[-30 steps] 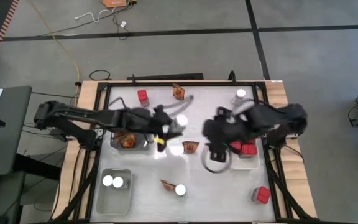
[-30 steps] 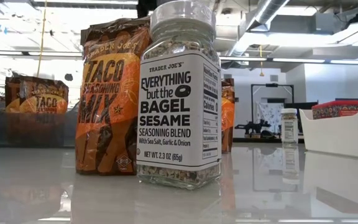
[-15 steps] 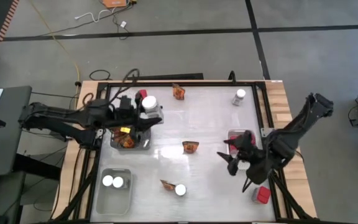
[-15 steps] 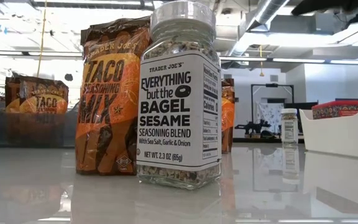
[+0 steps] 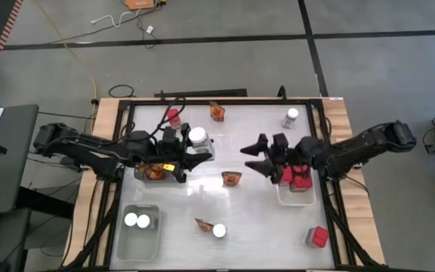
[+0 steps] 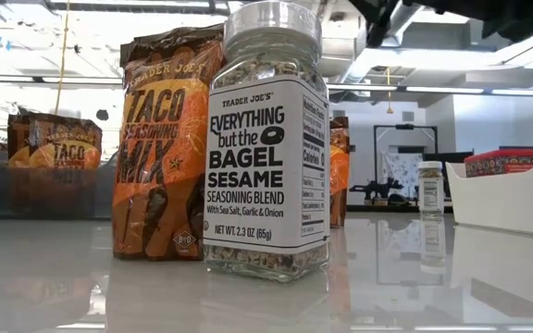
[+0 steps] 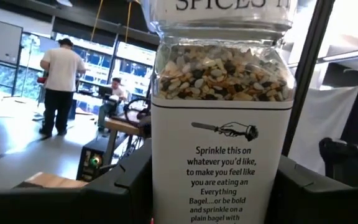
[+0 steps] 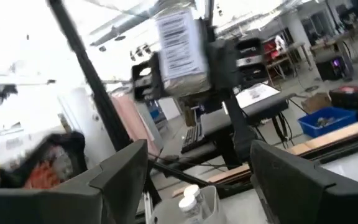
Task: Sort spices by type
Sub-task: Put the white spice bottle into the gray bin
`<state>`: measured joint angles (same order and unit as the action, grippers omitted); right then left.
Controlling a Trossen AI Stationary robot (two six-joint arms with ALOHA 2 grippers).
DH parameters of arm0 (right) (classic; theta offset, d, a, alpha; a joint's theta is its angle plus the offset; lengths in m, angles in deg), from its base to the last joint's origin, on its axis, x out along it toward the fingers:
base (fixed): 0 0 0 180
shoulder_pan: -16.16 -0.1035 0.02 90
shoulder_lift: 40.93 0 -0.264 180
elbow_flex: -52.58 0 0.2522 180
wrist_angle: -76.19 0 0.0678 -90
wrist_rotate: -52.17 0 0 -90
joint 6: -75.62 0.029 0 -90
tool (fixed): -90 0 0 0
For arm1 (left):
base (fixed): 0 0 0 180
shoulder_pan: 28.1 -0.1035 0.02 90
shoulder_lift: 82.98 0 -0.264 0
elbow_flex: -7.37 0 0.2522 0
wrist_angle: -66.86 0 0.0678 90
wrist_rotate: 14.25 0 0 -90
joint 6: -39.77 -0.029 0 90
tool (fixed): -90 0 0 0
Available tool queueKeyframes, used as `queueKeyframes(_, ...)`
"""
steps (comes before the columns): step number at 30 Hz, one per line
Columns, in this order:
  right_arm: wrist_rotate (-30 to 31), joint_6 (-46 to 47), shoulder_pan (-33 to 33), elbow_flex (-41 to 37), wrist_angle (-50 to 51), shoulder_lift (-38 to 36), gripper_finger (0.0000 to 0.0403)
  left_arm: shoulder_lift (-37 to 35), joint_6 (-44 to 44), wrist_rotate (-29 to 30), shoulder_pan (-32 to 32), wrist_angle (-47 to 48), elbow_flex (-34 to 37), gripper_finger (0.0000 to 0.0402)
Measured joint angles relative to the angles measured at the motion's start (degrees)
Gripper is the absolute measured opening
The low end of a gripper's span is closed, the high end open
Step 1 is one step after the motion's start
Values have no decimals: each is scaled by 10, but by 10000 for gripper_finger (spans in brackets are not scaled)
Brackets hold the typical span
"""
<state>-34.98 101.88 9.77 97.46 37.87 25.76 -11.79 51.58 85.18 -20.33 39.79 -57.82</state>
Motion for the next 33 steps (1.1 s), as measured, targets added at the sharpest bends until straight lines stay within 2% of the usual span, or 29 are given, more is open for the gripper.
queueKeyframes(3, -4, -4, 6, 12, 17, 2, 311, 0, 0, 0, 0, 7, -2, 196)
queueKeyframes(6, -5, -77, 6, 25, 25, 2, 311, 0, -19, 2, 0, 8, -2, 196)
queueKeyframes(10, 22, -142, 8, 64, 59, 2, 311, 0, -59, 39, 0, 27, -2, 196)
queueKeyframes(12, 26, -157, 14, 101, 130, 1, 311, 1, -62, 44, -1, 35, -2, 196)
queueKeyframes(15, 28, -174, 23, 174, 291, 9, 311, 1, -62, 46, -6, 42, -2, 196)
queueKeyframes(18, 22, -177, 35, 237, 379, 31, 311, 1, -63, 51, -7, 44, -2, 196)
queueKeyframes(21, -5, -184, 44, 282, 389, 59, 311, 1, -78, 59, -7, 43, -2, 196)
queueKeyframes(26, -21, -202, 49, 341, 462, 107, 311, 1, -84, 59, -7, 48, -3, 196)
queueKeyframes(33, -43, -203, 49, 387, 473, 156, 311, 0, -84, 60, -6, 56, -3, 196)
